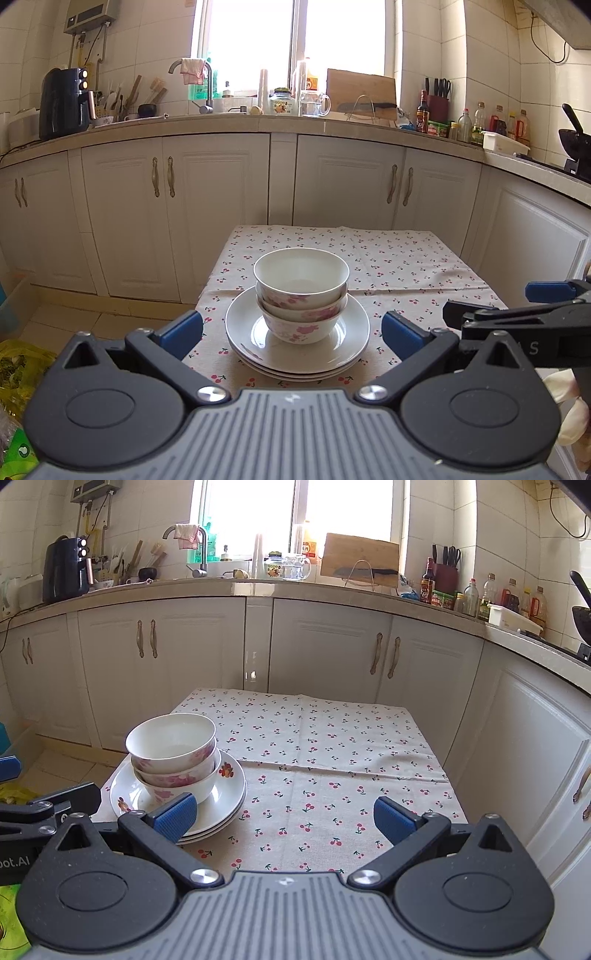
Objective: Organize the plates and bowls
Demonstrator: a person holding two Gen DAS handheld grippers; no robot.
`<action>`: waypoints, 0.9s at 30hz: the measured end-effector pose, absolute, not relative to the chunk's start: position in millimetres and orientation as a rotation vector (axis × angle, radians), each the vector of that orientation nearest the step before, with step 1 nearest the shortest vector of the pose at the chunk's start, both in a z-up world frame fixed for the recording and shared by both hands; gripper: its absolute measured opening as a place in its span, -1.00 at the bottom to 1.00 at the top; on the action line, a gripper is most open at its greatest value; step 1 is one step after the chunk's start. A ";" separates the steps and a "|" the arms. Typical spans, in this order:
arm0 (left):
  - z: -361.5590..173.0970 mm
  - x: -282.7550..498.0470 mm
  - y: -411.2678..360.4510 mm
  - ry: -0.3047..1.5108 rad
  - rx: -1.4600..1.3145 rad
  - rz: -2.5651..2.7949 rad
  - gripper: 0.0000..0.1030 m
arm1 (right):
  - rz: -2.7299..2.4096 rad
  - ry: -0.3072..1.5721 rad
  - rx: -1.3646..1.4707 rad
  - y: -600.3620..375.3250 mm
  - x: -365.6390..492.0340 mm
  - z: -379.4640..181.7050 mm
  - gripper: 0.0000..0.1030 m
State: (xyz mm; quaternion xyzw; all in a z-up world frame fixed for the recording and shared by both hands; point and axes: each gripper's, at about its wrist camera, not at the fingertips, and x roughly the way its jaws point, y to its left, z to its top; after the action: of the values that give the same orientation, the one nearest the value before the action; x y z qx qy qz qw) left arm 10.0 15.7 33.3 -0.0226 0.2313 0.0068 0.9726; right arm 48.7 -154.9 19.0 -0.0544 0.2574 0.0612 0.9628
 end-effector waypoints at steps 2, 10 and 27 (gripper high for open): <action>33.4 9.5 15.4 0.465 -0.048 0.012 0.99 | 0.122 0.519 -0.111 -154.9 48.2 19.3 1.00; 34.9 7.9 13.1 0.461 -0.050 0.009 0.99 | 0.112 0.509 -0.108 -155.1 46.3 20.2 1.00; 35.0 8.9 12.8 0.462 -0.051 0.001 0.99 | 0.098 0.493 -0.109 -155.3 44.7 22.2 1.00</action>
State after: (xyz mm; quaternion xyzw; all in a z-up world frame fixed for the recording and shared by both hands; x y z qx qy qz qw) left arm 8.9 12.8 35.0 -0.0254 0.2289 0.0007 0.9731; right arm 44.7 -155.3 22.2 -0.0537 0.2439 0.0482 0.9671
